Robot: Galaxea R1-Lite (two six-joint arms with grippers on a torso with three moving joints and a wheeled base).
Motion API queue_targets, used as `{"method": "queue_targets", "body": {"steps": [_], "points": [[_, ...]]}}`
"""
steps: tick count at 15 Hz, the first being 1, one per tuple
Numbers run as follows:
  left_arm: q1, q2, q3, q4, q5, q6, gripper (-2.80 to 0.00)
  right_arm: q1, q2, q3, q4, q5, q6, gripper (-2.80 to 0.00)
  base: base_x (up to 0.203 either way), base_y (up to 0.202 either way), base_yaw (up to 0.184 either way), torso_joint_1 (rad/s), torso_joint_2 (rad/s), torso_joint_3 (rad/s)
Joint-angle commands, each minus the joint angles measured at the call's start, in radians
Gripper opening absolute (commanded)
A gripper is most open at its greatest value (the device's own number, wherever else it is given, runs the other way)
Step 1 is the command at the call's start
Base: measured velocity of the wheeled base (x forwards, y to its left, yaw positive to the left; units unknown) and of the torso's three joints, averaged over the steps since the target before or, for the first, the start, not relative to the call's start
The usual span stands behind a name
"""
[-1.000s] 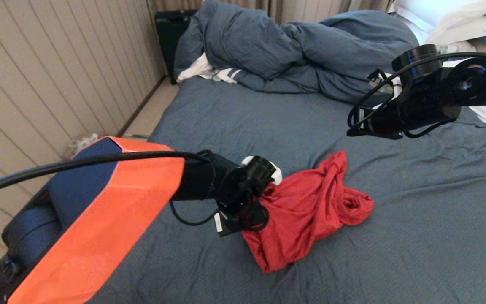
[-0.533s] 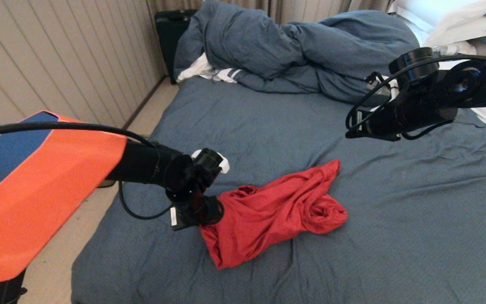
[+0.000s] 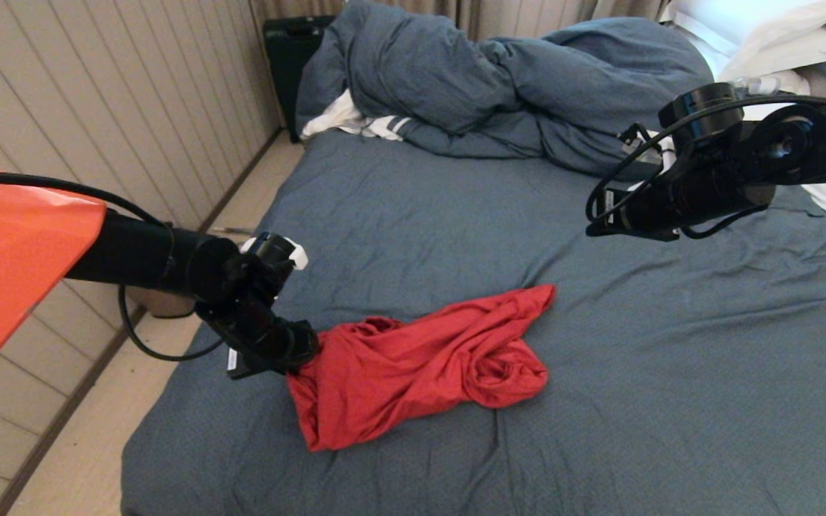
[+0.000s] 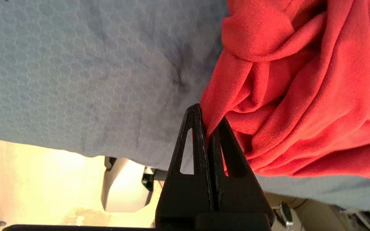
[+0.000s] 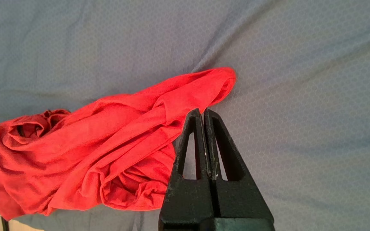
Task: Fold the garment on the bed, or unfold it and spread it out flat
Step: Unford the red T-shirt
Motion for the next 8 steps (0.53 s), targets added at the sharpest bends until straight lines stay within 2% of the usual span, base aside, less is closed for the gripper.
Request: {"method": "queue_targets", "body": {"steps": [1,5,8], "points": [[0.005,-0.024,0.011,0.000,-0.014,0.004,0.00,0.001,0.000,0.004,-0.004,0.002,0.001,-2.80,0.000,0.000,0.000,0.000,0.00,0.000],[-0.007,-0.089,0.064,0.002,-0.106,0.010,0.00,0.002,0.003,0.014,-0.030,0.002,0.001,-2.80,0.000,0.000,0.000,0.000,0.00,0.000],[-0.034,-0.218,0.143,0.003,-0.140,0.011,0.00,0.023,-0.004,0.044,-0.030,0.027,-0.003,-2.80,0.000,0.000,0.000,0.000,0.00,0.000]]}}
